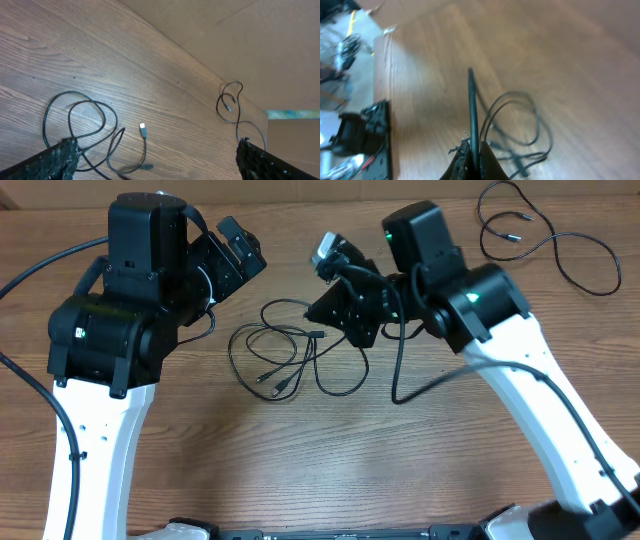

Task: Untangle cables
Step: 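Lift the grasped cable up and back toward the right with the right gripper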

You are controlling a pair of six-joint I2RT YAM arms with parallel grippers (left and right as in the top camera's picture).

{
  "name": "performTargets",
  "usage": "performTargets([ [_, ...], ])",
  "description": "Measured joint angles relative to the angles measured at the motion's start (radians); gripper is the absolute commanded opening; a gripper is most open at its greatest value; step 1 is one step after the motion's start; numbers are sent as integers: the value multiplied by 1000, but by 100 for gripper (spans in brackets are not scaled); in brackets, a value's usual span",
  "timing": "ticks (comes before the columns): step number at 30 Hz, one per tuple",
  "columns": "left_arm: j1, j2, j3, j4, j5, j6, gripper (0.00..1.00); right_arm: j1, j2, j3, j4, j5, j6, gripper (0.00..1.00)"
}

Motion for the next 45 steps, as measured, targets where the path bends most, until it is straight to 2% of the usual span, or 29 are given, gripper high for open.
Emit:
performTargets([
  [8, 0, 0, 0, 0, 0, 0, 100, 0, -107, 0, 61, 126, 64, 4],
  [22, 0, 0, 0, 0, 0, 0, 100, 0, -247, 0, 56, 220, 80, 4],
  [29, 0, 0, 0, 0, 0, 0, 100, 0, -305, 0, 81, 348, 83, 4],
  [45, 0, 0, 0, 0, 0, 0, 100, 0, -461, 2, 492, 429, 128, 4],
])
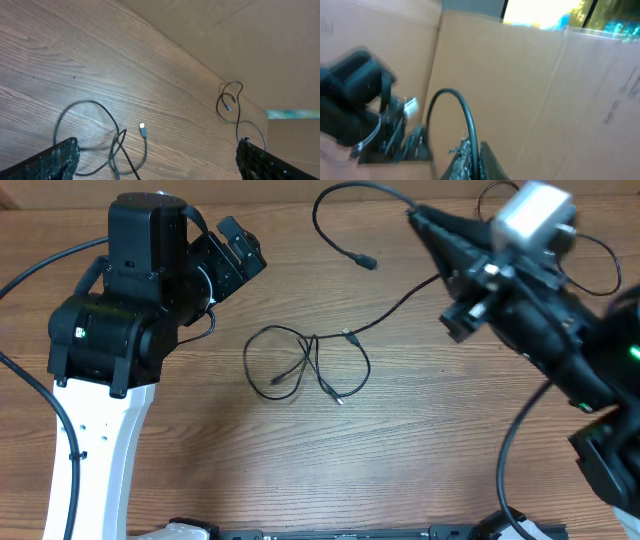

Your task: Untangle cables

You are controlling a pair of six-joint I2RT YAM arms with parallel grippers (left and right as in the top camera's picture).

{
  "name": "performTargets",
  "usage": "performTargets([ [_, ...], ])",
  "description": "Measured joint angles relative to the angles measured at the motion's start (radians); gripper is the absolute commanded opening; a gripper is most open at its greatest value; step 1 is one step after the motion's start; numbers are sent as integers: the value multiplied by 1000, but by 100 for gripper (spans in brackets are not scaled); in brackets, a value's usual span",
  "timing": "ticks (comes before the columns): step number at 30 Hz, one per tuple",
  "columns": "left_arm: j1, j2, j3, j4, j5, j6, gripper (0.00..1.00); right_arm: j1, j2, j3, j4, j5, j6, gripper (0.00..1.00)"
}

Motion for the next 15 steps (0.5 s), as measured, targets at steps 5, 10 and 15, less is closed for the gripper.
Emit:
performTargets([
  [5, 0, 0, 0, 1, 0, 0, 100, 0, -9, 3, 122, 52, 7, 4],
  [10, 0, 0, 0, 1, 0, 0, 100, 0, -9, 3, 173, 132, 7, 4],
  [15, 0, 0, 0, 0, 0, 0, 100, 0, -2, 3, 172, 165, 7, 4],
])
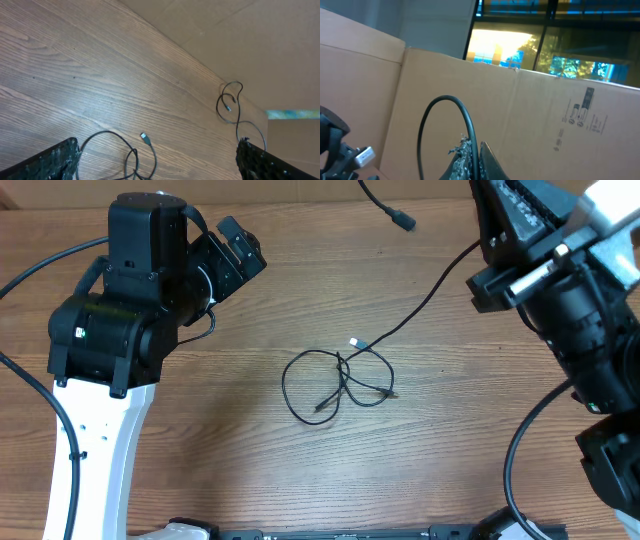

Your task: Untangle cables

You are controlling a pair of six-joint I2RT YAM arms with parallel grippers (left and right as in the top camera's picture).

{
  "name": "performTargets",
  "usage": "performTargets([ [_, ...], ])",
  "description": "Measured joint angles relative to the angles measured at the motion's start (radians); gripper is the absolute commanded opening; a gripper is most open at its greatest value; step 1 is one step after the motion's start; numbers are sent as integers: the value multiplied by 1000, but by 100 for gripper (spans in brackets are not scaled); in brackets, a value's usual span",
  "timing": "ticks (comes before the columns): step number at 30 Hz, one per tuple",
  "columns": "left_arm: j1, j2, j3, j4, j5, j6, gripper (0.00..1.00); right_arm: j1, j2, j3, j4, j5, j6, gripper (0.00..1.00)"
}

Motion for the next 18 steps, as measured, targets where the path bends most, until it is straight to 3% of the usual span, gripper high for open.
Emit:
performTargets([
  [18, 0, 0, 0, 3, 0, -2, 100, 0, 38, 0, -18, 45, 23, 4],
])
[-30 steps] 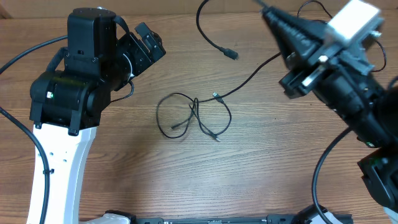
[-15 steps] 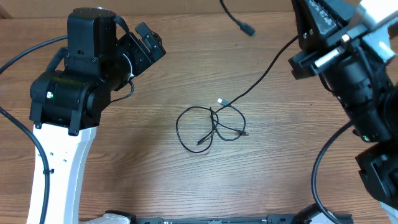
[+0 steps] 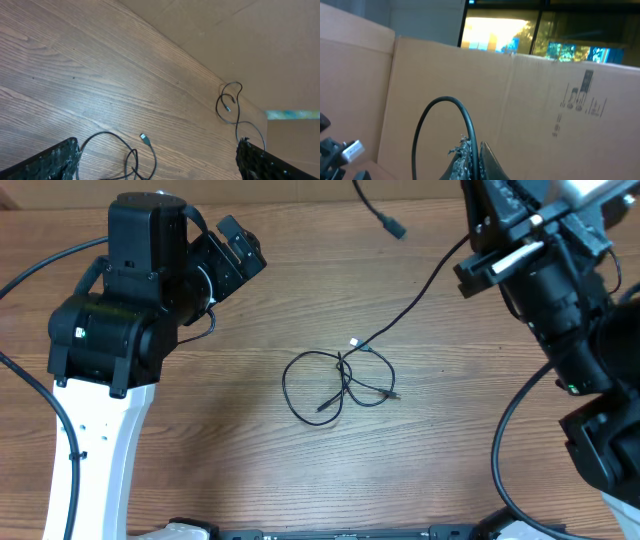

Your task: Untangle cables

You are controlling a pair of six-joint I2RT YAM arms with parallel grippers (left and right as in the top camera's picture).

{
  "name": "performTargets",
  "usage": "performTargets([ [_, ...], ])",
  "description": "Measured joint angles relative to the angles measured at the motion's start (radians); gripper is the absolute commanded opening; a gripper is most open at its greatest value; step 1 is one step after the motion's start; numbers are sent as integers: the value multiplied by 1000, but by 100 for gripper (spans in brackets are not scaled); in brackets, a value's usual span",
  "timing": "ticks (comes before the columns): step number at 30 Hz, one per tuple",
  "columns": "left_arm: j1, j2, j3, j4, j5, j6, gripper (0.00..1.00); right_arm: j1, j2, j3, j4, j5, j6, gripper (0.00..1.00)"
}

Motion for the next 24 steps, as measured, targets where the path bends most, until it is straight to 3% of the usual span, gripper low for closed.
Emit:
performTargets([
  [17, 0, 0, 0, -10, 0, 10, 100, 0, 14, 0, -18, 0, 3, 4],
  [21, 0, 0, 0, -3, 22, 137, 100, 0, 14, 0, -20, 0, 3, 4],
  [24, -8, 2, 0, 11, 126, 362, 100, 0, 14, 0, -21, 0, 3, 4],
])
